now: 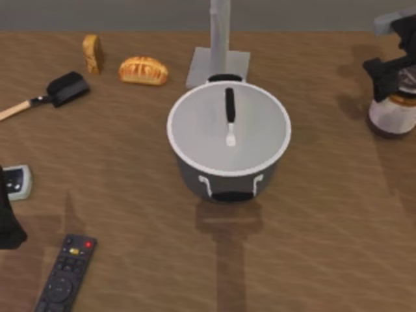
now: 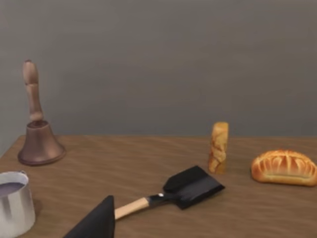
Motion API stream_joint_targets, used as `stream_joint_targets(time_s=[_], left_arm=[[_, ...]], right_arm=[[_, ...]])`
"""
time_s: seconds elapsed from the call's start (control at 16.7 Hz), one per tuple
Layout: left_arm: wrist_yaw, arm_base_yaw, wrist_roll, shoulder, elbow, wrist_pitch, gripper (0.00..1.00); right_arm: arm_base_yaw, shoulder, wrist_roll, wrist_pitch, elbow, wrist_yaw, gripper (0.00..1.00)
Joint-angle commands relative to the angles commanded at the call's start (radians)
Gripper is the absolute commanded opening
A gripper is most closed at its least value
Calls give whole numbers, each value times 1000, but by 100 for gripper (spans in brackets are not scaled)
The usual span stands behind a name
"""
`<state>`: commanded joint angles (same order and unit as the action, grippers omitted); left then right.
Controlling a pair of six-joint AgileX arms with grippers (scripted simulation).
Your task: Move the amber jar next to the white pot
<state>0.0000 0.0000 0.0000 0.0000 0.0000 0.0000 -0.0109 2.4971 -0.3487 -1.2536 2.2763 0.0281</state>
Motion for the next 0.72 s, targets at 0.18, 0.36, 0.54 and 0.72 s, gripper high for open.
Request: stream_joint_targets(time_s=[0.18, 0.36, 0.54, 0.72], left_arm=[[0, 0, 0, 0, 0, 0, 100], [0, 0, 0, 0, 0, 0, 100], [0, 0, 0, 0, 0, 0, 100], [0, 0, 0, 0, 0, 0, 100]], right_arm=[[-2, 5, 2, 51, -48, 0, 100], [-2, 5, 2, 51, -48, 0, 100], [-2, 5, 2, 51, -48, 0, 77], [-2, 5, 2, 51, -48, 0, 55]])
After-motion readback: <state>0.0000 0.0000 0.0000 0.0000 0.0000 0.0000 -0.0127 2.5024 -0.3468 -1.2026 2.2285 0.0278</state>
